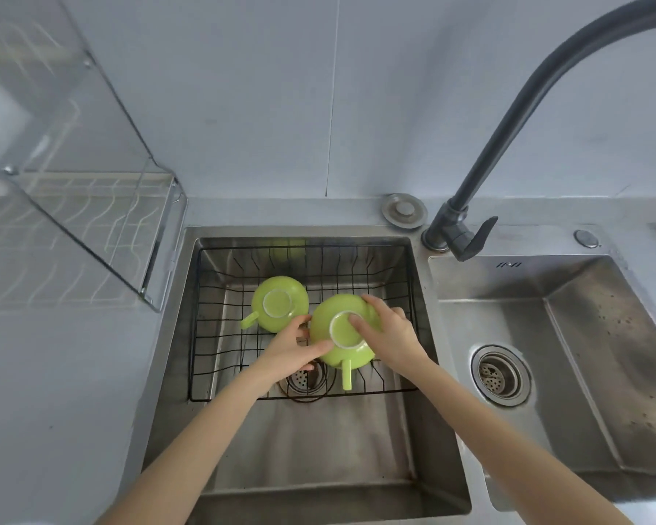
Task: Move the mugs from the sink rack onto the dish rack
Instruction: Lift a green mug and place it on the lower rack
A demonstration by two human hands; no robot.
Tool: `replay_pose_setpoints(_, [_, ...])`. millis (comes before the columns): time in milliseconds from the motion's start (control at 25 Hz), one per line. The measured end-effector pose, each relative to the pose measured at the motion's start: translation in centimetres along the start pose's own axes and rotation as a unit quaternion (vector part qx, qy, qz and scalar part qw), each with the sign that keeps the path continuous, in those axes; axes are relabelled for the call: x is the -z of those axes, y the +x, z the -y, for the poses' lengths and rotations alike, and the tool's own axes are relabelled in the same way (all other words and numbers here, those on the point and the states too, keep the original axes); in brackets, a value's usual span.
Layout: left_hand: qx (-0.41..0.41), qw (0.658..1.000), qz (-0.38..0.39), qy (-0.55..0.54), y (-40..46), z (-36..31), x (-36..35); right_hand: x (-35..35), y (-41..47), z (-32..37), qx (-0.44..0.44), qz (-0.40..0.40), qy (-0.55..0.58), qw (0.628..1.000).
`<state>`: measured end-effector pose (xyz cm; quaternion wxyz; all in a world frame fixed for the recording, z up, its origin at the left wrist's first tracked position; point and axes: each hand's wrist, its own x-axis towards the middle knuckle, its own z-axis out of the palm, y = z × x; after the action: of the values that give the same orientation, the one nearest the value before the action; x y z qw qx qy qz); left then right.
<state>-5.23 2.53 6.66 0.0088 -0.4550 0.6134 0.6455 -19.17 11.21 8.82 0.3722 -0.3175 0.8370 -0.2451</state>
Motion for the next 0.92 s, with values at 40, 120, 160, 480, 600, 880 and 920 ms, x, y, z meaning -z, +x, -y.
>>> replay_pose_setpoints(40, [-0.014,1.0,-0.003,0.008,-0.9,-0.2,0.4,0.1,-0.8,0.6,0.007,-0.006,-0.001,1.0])
replay_pose_setpoints(120, [-0.049,0.998,-0.006,0.031,-3.1,-0.4,1.3,0.0,-2.6,1.8,0.023,-0.018,0.002,1.0])
replay_pose_setpoints(160, [-0.068,0.996,-0.005,0.052,-4.2,-0.4,1.8,-0.2,-3.6,2.5,0.031,-0.022,0.002,0.999])
replay_pose_setpoints(480, [-0.159,0.962,-0.059,0.216,-11.4,1.5,7.2,-4.1,-9.7,7.7,0.083,-0.028,0.014,0.996])
replay_pose_setpoints(600, [-0.17,0.965,-0.074,0.183,-13.3,2.6,9.4,-5.9,-11.1,9.9,0.096,-0.021,0.0,0.995])
replay_pose_setpoints(880, [-0.199,0.955,-0.153,0.158,-16.2,6.2,15.7,-12.7,-13.1,15.5,0.146,-0.009,-0.043,0.988])
replay_pose_setpoints(920, [-0.196,0.955,-0.16,0.156,-16.5,6.7,16.8,-13.7,-13.2,16.3,0.153,-0.001,-0.049,0.987])
